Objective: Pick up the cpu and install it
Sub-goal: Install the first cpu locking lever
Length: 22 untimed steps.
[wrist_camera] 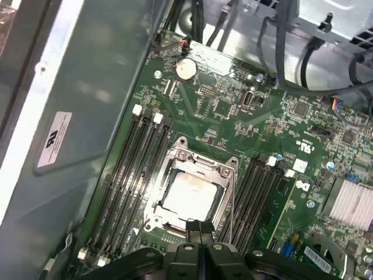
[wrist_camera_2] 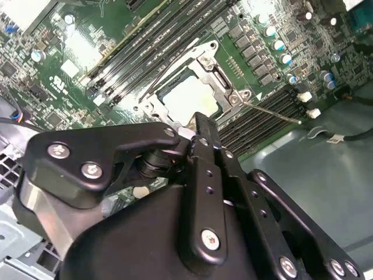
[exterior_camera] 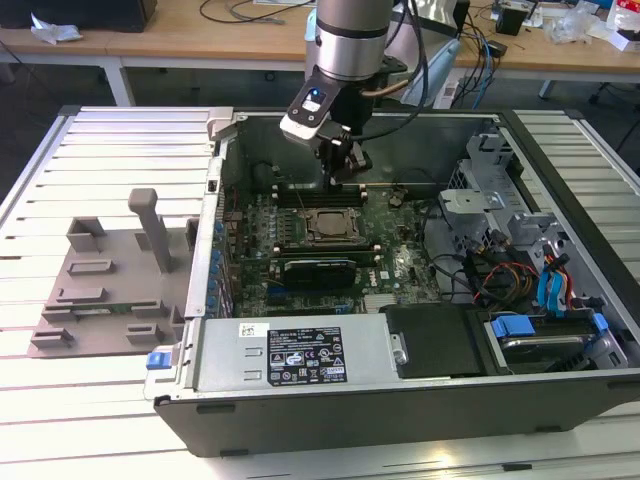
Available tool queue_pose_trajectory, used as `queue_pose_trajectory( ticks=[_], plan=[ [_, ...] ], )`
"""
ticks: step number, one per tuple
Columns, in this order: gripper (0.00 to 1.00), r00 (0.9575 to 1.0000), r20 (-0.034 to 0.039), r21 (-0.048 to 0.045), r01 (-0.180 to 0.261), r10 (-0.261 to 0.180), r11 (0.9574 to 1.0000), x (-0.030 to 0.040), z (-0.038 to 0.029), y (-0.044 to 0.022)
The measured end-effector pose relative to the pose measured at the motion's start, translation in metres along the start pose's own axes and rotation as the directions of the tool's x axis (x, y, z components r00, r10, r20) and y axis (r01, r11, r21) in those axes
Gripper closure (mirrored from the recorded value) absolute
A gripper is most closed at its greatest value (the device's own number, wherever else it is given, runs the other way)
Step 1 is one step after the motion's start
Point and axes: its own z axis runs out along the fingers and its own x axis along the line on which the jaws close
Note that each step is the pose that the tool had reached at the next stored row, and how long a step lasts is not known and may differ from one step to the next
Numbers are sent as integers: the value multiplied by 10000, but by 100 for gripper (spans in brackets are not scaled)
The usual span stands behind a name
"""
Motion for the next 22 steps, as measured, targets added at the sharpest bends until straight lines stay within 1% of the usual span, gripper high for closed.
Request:
queue_pose_trajectory(
  ticks=[1,4,6,9,11,12,14,15,18,20,21,22],
  plan=[
    [89,9997,9,-8,238,-238,9997,0,0,0],
    [89,9974,29,-23,723,-723,9974,0,0,0],
    [89,9962,36,-28,868,-868,9962,0,0,0],
    [89,9925,50,-38,1225,-1225,9925,0,0,0],
    [89,9905,57,-43,1375,-1374,9905,0,0,0],
    [89,9883,63,-47,1522,-1522,9883,0,0,0],
    [89,9833,76,-56,1819,-1818,9833,0,0,0],
    [89,9777,89,-63,2097,-2096,9777,0,0,0],
    [89,9683,107,-73,2497,-2496,9683,0,0,0],
    [89,9609,120,-79,2767,-2766,9609,0,0,0],
    [89,9562,129,-83,2926,-2925,9562,0,0,0],
    [89,9525,134,-85,3043,-3042,9525,0,0,0]
  ],
)
